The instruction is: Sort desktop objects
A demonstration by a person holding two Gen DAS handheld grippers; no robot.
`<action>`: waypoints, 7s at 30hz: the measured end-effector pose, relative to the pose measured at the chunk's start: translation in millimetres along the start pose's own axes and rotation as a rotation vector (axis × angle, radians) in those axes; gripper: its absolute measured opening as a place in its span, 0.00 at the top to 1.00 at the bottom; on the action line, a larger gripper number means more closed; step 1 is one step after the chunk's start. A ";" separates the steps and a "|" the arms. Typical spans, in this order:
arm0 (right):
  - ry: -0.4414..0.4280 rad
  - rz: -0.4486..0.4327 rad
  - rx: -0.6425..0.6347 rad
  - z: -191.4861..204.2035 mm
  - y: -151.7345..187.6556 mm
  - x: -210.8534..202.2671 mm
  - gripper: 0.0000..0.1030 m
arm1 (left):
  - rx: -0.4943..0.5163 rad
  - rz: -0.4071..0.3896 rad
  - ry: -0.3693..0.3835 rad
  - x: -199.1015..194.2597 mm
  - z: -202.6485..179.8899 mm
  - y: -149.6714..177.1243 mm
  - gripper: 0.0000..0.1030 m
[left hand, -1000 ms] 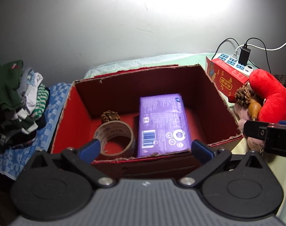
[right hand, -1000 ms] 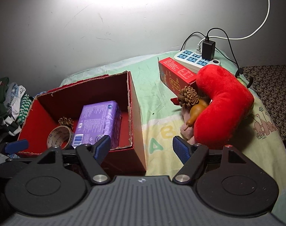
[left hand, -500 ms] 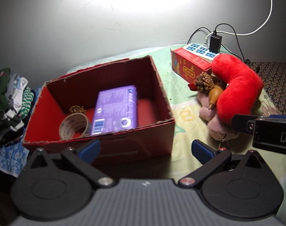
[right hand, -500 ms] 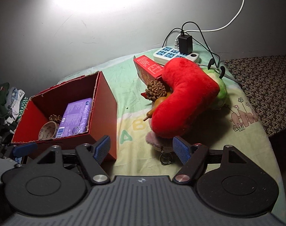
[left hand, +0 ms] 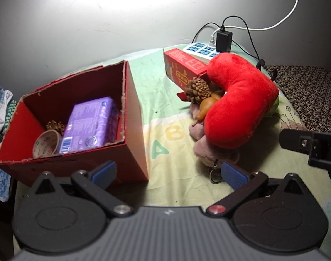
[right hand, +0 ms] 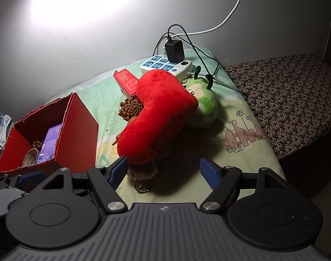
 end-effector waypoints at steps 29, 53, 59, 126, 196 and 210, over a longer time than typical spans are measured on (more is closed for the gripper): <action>-0.104 0.071 0.110 -28.1 -80.6 94.5 0.12 | 0.193 -0.031 0.118 72.5 -58.4 -46.6 0.07; -0.333 0.035 0.138 -29.6 -72.1 67.6 0.48 | 0.186 0.010 0.186 40.9 -56.6 -46.7 0.41; -0.351 0.001 0.123 -18.2 -69.4 45.4 0.47 | 0.182 -0.017 0.183 16.3 -43.9 -43.6 0.41; -0.394 0.239 -0.200 307.6 -22.4 143.1 0.37 | -0.080 -0.067 0.077 32.1 280.1 3.7 0.25; -0.045 0.004 0.006 18.6 -10.7 20.3 0.28 | 0.030 -0.063 0.064 4.8 14.2 19.3 0.00; -0.103 0.126 0.100 -28.3 -23.3 71.2 0.28 | 0.198 -0.105 0.144 57.2 -54.2 4.1 0.00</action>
Point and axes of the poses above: each gripper's, at about its wrist camera, not at the fingertips, and x roughly the way its jaws point, z to its left, y to its underside, the point moved 4 cm from there along x, roughly the way its jaws point, and after that the axes turned 11 degrees about z, right-handed, at the moved point
